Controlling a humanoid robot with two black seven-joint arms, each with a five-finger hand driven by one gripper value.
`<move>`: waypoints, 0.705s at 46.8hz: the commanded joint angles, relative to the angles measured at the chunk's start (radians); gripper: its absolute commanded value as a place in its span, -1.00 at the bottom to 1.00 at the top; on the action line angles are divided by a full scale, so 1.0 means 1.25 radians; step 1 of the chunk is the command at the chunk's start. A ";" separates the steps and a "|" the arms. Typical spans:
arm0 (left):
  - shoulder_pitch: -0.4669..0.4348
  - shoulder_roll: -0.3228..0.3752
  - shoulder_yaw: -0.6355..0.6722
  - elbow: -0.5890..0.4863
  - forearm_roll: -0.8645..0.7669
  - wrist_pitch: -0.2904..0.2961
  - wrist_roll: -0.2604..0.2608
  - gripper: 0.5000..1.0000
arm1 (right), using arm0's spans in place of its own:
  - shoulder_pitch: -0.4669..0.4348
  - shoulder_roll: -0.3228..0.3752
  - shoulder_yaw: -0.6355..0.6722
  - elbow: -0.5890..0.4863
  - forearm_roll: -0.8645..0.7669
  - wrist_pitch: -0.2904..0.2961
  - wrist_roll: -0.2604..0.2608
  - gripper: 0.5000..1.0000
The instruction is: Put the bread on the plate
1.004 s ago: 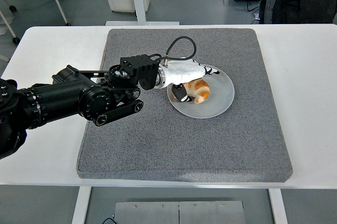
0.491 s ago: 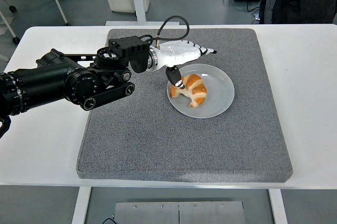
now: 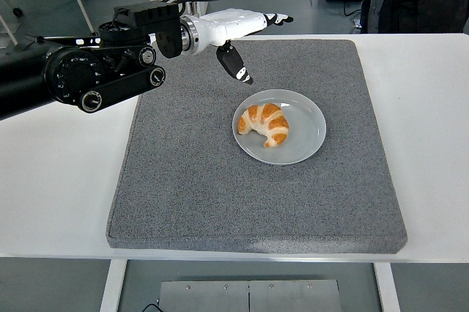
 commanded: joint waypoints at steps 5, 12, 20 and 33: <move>0.001 0.034 -0.065 0.000 -0.048 -0.019 0.000 0.90 | 0.000 0.000 0.000 0.000 0.000 0.000 0.000 1.00; 0.005 0.064 -0.103 0.001 -0.183 -0.023 0.003 0.91 | 0.000 0.000 0.000 0.000 -0.001 0.000 0.000 1.00; 0.016 0.097 -0.119 0.005 -0.282 -0.017 0.004 0.91 | 0.000 0.000 0.000 0.000 0.000 0.000 0.000 1.00; 0.094 0.100 -0.254 0.022 -0.440 0.003 0.050 0.94 | 0.000 0.000 0.000 0.000 0.000 0.000 0.000 1.00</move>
